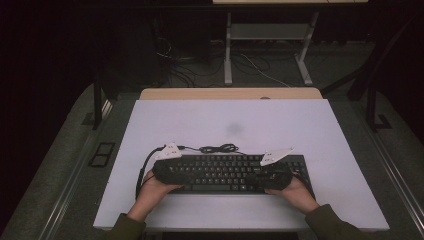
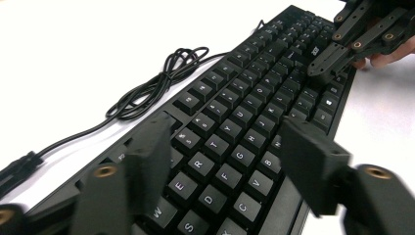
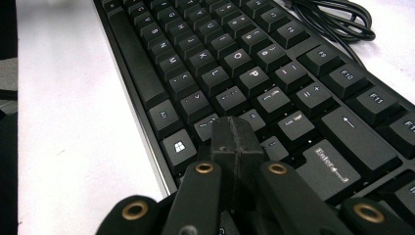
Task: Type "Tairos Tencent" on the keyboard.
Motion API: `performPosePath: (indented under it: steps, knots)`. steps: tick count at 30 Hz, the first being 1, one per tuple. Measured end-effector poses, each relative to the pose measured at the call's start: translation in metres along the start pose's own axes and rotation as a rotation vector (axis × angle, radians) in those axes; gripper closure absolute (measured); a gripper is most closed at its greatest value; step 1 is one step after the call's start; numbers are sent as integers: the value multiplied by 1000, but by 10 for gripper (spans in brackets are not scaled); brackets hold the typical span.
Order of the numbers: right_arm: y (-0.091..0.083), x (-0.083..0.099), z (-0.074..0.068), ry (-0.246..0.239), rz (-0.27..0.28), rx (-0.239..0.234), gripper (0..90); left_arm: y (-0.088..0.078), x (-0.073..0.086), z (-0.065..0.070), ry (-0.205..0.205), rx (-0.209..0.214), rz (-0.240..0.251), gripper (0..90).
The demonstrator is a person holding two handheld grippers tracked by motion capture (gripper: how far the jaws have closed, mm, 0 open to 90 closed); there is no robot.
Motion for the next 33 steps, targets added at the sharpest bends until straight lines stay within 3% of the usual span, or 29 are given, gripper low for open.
performPosePath:
  steps: [4,8,13,16,33]
  knots:
    - [0,0,0,1,0,1,894,5,-1,-2,-14,14,-14,506]
    - [0,0,0,4,0,-1,894,10,-4,-3,-30,22,-22,678]
    - [0,0,0,5,1,-3,894,16,-7,-2,-22,39,-40,835]
    - [0,0,0,5,1,-2,894,20,-8,-1,-14,46,-51,882]
    - [0,0,0,5,-1,-2,894,41,-6,3,42,28,-143,892]
Point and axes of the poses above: each handheld gripper's, and its own axes: y roughly forward along the jaws, x roughly out of its underside, z roughly to its right, the point moved 5 cm from there along y, roughly forward along the jaws, and after that the axes turned 9 degrees about -x, right-handed, at the moved point
